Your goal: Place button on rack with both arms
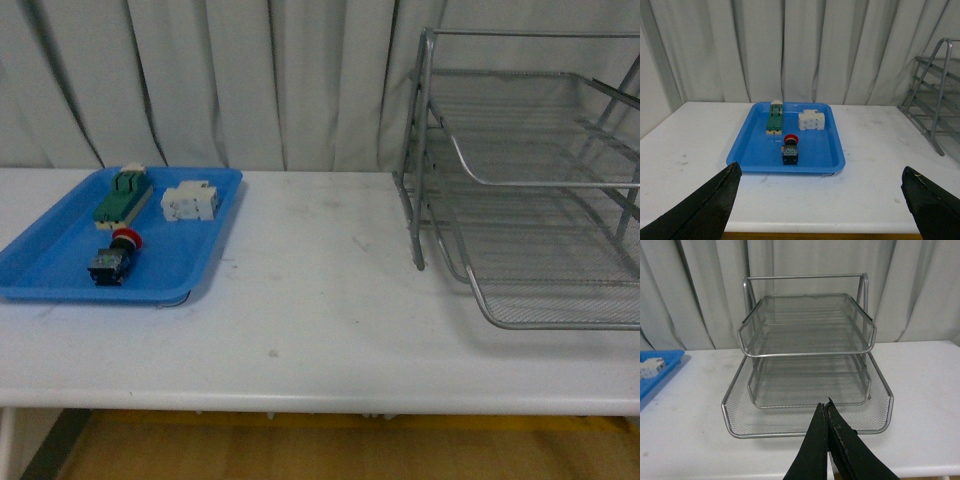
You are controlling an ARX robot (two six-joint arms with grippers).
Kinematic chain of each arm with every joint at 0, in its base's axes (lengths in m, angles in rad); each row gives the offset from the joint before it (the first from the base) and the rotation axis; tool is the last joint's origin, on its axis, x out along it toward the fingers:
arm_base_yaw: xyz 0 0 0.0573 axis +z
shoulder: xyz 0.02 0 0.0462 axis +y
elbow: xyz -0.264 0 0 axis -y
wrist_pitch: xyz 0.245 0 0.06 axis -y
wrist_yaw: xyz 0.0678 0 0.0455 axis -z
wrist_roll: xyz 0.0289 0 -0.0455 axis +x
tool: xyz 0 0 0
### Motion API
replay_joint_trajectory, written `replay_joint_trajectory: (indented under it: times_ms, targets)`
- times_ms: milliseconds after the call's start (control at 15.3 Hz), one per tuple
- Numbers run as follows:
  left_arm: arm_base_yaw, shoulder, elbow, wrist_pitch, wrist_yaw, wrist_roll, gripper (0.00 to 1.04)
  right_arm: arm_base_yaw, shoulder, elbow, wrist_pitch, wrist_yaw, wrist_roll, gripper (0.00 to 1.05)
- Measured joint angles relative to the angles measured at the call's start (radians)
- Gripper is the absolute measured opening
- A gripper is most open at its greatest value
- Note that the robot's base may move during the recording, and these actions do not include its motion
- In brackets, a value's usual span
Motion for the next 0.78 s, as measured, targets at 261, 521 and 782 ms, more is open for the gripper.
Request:
replay_joint_trajectory:
  times_ms: [261,521,782]
  targets:
    - [0.0,0.0,0.0,0.0,0.0,0.0,0.98,-0.006,-0.164,0.0,-0.154,0.006,0.0,0.02]
    - [0.0,0.0,0.0,0.0,0.0,0.0,0.98,-0.006,-0.285,0.0,-0.274,0.005,0.0,0.02]
    - [0.0,0.0,0.0,0.0,0.0,0.0,0.98,-0.006,-0.361,0.0,-0.352,0.005,0.0,0.02]
